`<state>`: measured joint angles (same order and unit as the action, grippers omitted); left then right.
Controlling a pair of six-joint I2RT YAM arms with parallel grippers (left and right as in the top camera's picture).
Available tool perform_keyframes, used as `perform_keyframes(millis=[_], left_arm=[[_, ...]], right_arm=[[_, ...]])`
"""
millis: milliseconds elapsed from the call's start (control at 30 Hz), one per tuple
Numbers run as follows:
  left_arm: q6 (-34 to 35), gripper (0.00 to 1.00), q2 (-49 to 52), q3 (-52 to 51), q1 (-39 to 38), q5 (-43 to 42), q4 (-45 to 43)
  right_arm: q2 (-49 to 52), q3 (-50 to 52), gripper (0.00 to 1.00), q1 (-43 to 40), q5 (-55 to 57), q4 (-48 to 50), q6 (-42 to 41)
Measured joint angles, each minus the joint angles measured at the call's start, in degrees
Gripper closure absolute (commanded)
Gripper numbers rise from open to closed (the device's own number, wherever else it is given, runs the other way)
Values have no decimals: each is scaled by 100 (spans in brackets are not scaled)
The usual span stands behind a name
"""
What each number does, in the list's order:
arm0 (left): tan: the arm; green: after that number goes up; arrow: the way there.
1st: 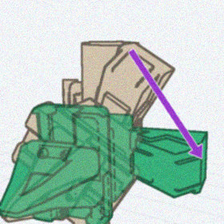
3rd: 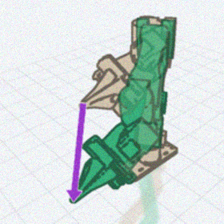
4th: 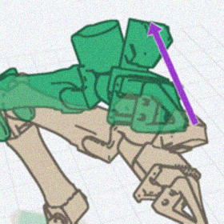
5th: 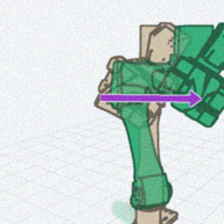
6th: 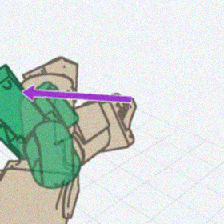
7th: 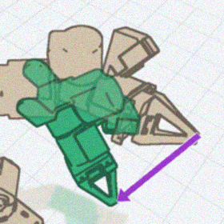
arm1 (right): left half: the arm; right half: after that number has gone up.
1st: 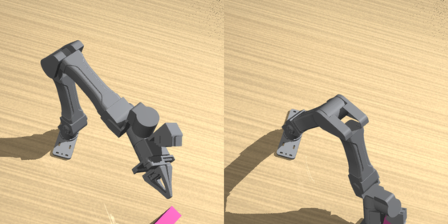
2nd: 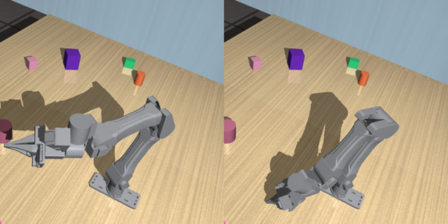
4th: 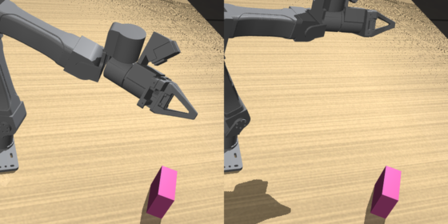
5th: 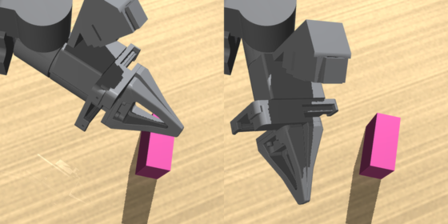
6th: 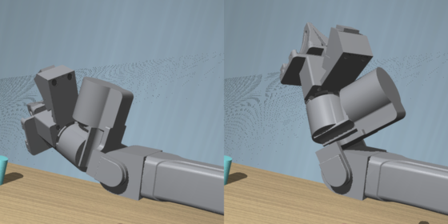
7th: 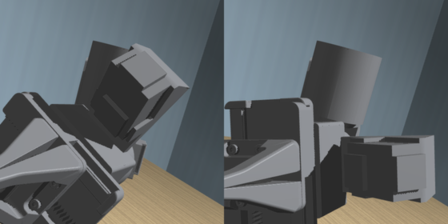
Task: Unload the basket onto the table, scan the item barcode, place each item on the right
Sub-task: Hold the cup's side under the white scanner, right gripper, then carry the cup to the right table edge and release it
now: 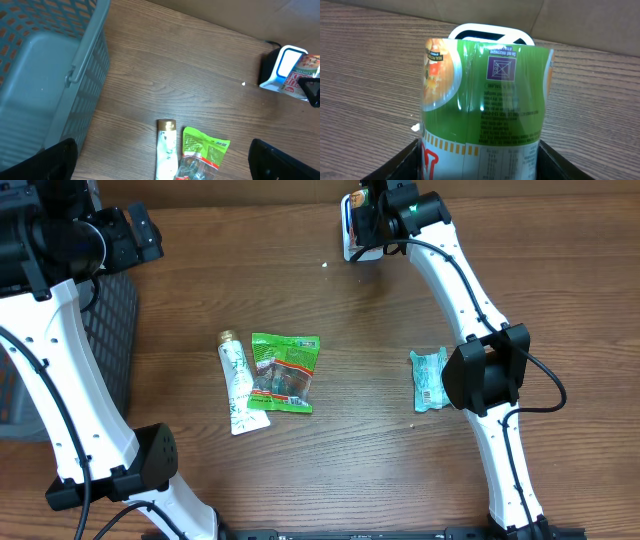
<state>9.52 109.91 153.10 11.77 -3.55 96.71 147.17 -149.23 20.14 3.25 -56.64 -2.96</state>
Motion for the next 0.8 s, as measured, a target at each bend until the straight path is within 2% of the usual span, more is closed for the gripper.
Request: perform_keyframes(millis=[167, 333, 533, 800], left_arm=[[0, 0, 0, 0, 0, -2, 0], [0, 0, 0, 0, 0, 0, 2], [0, 0, 0, 0, 0, -2, 0], [2, 0, 0, 0, 0, 0, 2]], right_arm=[[0, 0, 58, 0, 2, -166, -4], [0, 0, 69, 0, -7, -564, -39], [-59, 0, 70, 0, -144, -1093, -282], [-1222, 2, 68, -116, -413, -2284, -772]])
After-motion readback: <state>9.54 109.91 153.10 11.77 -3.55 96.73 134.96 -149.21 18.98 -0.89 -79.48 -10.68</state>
